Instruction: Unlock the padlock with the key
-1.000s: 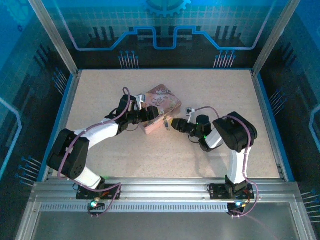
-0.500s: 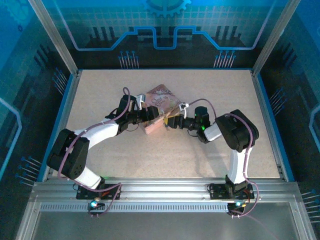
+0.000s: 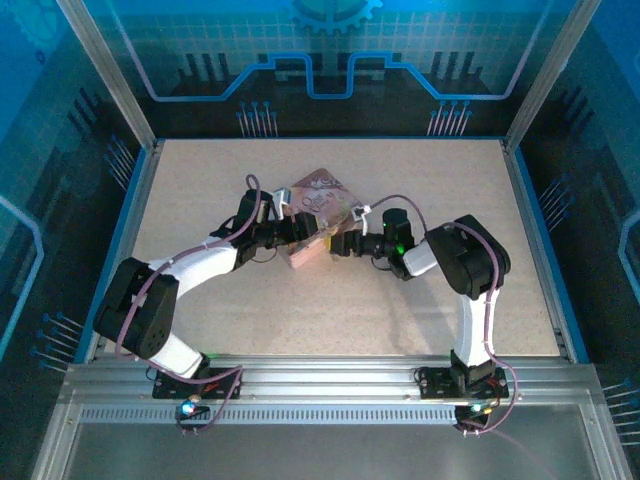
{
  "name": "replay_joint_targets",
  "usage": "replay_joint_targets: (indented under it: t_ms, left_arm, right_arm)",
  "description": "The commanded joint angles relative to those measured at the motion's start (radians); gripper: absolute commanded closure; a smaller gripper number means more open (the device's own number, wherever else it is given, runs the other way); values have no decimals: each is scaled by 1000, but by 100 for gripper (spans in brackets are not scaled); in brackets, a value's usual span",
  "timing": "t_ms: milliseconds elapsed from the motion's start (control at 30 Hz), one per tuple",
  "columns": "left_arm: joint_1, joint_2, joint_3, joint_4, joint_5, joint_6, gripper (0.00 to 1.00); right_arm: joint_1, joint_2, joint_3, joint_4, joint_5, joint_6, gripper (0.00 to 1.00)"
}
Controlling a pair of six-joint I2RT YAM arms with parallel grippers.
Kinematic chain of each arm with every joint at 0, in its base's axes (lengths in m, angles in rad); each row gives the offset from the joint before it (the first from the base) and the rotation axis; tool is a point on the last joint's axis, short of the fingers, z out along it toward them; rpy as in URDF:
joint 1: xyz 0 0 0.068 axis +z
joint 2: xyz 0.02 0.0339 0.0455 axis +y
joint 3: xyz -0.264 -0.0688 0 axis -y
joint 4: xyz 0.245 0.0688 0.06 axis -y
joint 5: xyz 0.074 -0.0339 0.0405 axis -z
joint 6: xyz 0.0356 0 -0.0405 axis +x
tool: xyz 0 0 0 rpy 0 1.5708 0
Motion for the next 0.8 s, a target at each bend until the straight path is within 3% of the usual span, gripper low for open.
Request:
replay_joint_targets:
  t_ms: [0, 500, 767]
  left_arm:
    - [-11, 4, -10, -113, -15, 2, 30]
    - [-11, 3, -9, -115, -15, 2, 30]
    - [-11, 9, -3, -122, -21, 6, 30]
  right_arm:
    - [11, 21, 11, 42, -58, 20, 36]
    - [-1, 9, -45, 126, -98, 41, 54]
    - [-8, -6, -74, 108, -121, 10, 56]
